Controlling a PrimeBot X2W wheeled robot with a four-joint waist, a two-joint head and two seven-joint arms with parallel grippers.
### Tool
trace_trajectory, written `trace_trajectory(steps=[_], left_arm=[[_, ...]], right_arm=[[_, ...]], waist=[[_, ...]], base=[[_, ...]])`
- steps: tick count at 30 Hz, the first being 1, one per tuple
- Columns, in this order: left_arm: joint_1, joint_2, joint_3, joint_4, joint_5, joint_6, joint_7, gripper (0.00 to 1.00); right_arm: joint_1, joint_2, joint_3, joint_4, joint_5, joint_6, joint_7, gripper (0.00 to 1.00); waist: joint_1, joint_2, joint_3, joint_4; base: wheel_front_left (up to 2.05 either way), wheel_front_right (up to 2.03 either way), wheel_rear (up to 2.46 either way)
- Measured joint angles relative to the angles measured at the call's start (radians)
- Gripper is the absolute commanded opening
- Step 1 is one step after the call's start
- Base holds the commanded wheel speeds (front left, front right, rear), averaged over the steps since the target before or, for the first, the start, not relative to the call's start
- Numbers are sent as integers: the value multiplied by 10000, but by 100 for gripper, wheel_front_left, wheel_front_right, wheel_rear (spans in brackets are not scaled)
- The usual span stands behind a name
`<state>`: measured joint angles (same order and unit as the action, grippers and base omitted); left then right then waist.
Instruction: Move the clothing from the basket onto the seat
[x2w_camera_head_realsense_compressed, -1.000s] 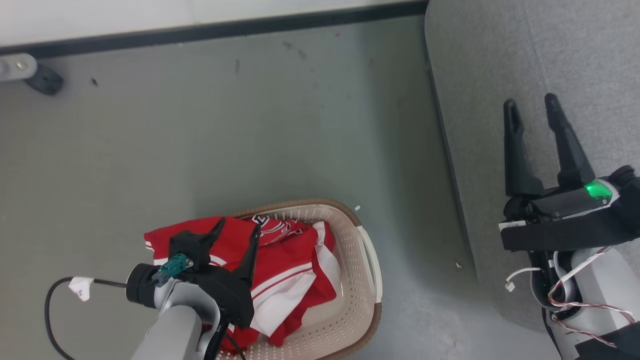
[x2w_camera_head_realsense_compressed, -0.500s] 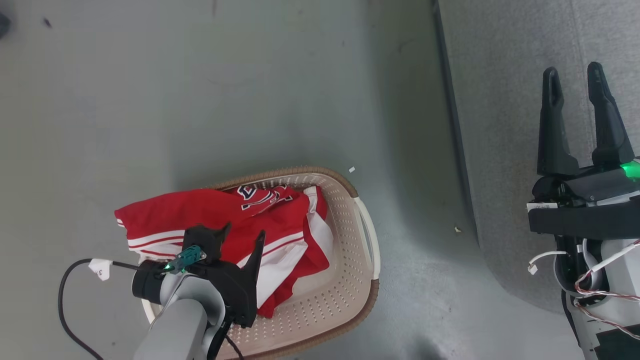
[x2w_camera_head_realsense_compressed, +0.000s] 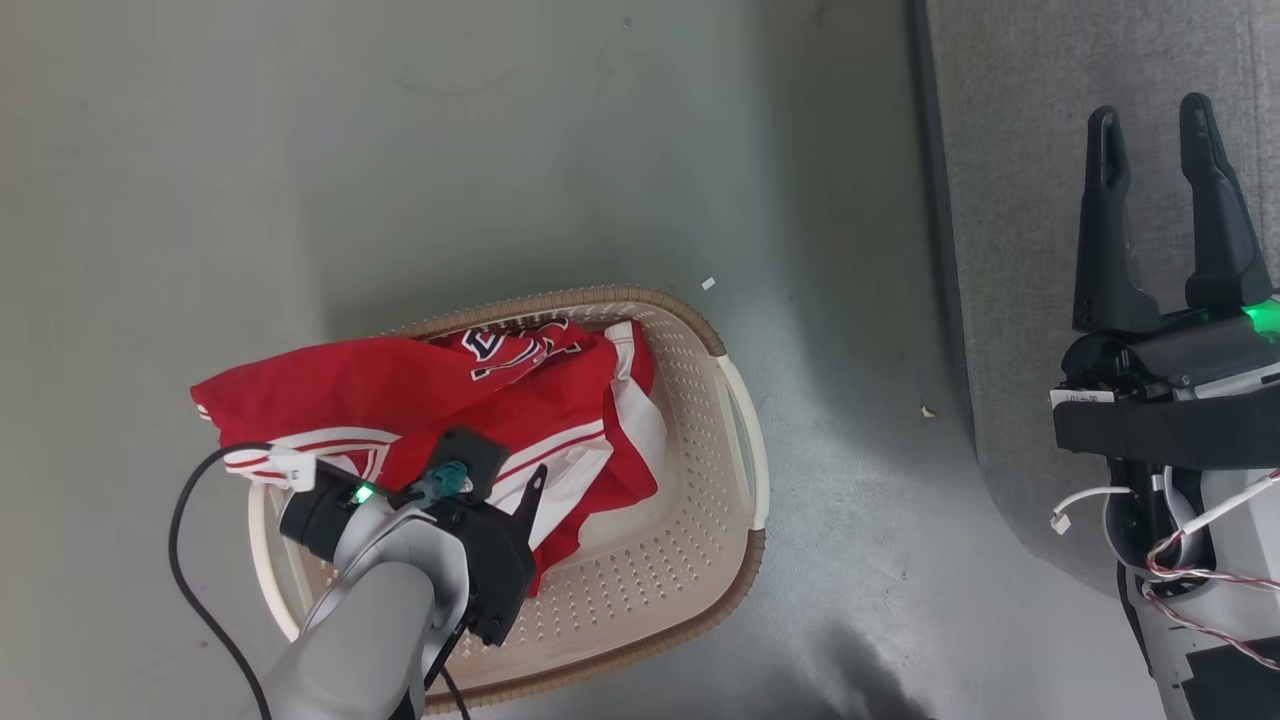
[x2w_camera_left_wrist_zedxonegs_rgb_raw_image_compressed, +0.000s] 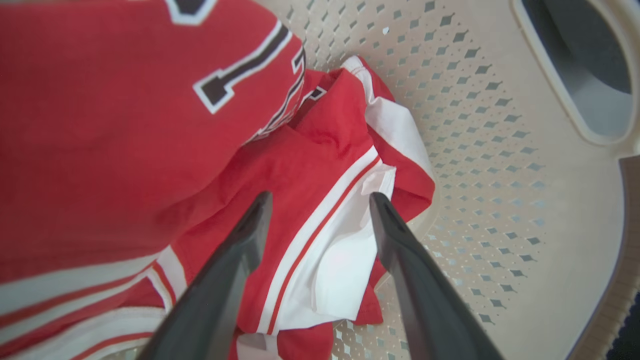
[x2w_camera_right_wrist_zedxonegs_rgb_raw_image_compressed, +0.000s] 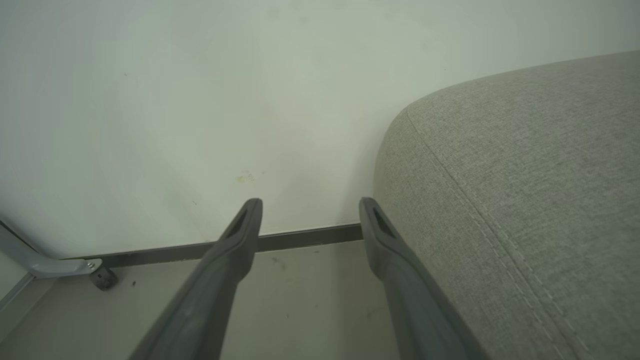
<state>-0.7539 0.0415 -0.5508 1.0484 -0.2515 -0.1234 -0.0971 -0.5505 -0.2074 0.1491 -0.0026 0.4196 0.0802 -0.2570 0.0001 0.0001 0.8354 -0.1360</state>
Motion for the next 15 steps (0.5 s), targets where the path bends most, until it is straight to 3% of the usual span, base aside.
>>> trace_trajectory(steps=[15], left_arm=[[-686, 4, -627, 1166, 713, 280, 667, 100]], right_arm=[[-189, 322, -10, -13, -236, 169, 2, 100]], waist=[[0, 0, 726, -359]], base=[[0, 0, 0]])
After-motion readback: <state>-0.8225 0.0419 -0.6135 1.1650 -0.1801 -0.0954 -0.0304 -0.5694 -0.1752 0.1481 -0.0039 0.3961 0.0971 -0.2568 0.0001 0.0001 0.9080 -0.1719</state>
